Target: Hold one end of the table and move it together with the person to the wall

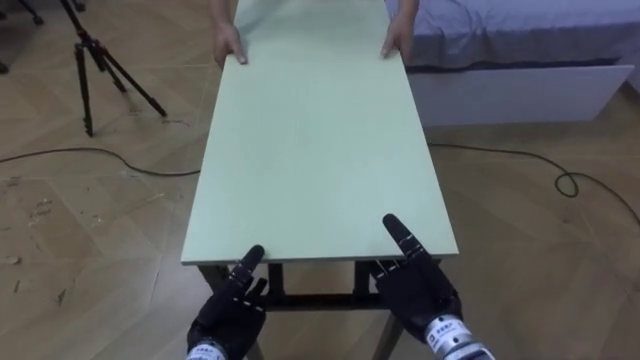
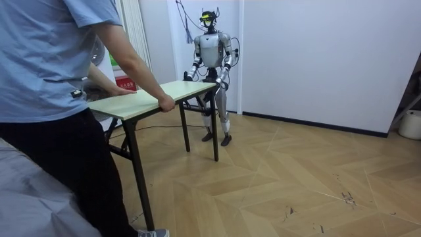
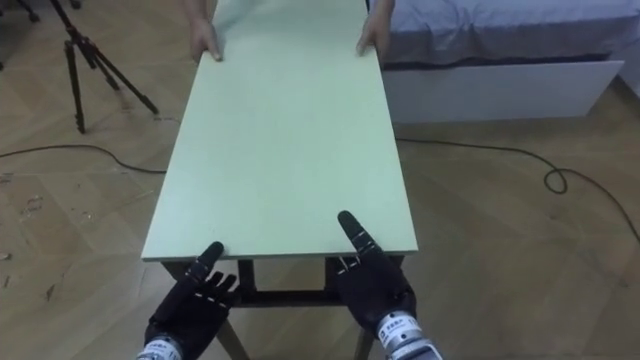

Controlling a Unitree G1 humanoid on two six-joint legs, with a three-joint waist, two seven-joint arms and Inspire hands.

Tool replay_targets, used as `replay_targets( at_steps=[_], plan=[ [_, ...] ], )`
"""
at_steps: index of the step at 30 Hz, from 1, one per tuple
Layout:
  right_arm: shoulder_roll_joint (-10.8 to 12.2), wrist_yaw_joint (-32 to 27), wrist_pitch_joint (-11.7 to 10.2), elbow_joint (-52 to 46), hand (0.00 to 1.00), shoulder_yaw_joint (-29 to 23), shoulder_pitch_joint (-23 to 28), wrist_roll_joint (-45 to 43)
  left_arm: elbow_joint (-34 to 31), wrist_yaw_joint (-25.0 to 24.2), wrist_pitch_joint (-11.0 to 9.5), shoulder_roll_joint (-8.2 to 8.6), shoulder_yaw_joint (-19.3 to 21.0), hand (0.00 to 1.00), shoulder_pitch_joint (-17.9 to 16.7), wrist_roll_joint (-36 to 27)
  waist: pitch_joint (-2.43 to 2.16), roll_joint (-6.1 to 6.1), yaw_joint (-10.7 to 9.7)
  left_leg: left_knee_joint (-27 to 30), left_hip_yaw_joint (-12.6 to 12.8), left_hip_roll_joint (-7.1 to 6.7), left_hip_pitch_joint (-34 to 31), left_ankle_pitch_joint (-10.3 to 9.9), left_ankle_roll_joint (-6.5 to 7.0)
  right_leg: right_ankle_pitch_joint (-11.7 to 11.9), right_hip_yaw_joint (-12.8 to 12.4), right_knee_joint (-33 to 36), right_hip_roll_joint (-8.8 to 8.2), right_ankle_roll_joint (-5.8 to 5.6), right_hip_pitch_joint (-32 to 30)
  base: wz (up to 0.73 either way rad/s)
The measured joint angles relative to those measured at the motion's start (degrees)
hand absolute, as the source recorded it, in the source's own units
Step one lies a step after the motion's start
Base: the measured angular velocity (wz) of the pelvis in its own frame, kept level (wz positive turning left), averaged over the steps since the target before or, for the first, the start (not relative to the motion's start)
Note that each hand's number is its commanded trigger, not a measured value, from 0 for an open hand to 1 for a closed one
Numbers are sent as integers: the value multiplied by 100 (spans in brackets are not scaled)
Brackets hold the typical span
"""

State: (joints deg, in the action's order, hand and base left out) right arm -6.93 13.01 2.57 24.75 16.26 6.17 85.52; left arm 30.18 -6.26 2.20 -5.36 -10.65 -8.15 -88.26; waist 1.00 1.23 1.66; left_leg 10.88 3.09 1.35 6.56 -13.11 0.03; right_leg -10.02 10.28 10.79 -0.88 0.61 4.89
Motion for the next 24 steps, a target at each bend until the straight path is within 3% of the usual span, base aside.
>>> replay_targets(
  at_steps=[10,15,20,21,22,23,24],
  plan=[
    [4,-45,52,-57,0,-41,0,19,-381,41,11,135,157,0,4,-344,5,8,-2,-4,4,0,-24,0,0,0,6,2,1,0,-15,0],
    [56,-185,61,-147,0,-46,2,296,-894,49,4,135,199,0,-2,-420,4,5,-16,-4,2,-2,-46,0,0,0,16,1,2,0,-26,0],
    [97,-319,60,-198,0,-103,3,441,-998,61,17,137,202,0,-3,-427,3,4,-8,40,-15,-1,-82,0,0,5,40,-5,1,7,-27,3],
    [104,-355,60,-214,22,-109,3,442,-999,76,17,137,202,51,-1,-427,3,4,-10,46,-16,0,-84,0,0,6,44,-4,2,10,-28,0],
    [113,-364,60,-217,57,-115,3,442,-1001,84,16,138,203,84,-1,-427,3,4,-8,47,-16,1,-83,0,0,8,43,-4,2,11,-29,0],
    [133,-369,55,-217,100,-123,3,441,-1026,123,11,138,206,100,-1,-428,3,5,-8,50,-16,1,-83,0,0,8,44,-4,3,13,-29,0],
    [138,-371,51,-217,100,-124,3,441,-1064,198,4,138,206,100,-1,-429,3,5,-8,50,-17,1,-83,0,0,9,43,-4,3,13,-29,0]
  ],
)
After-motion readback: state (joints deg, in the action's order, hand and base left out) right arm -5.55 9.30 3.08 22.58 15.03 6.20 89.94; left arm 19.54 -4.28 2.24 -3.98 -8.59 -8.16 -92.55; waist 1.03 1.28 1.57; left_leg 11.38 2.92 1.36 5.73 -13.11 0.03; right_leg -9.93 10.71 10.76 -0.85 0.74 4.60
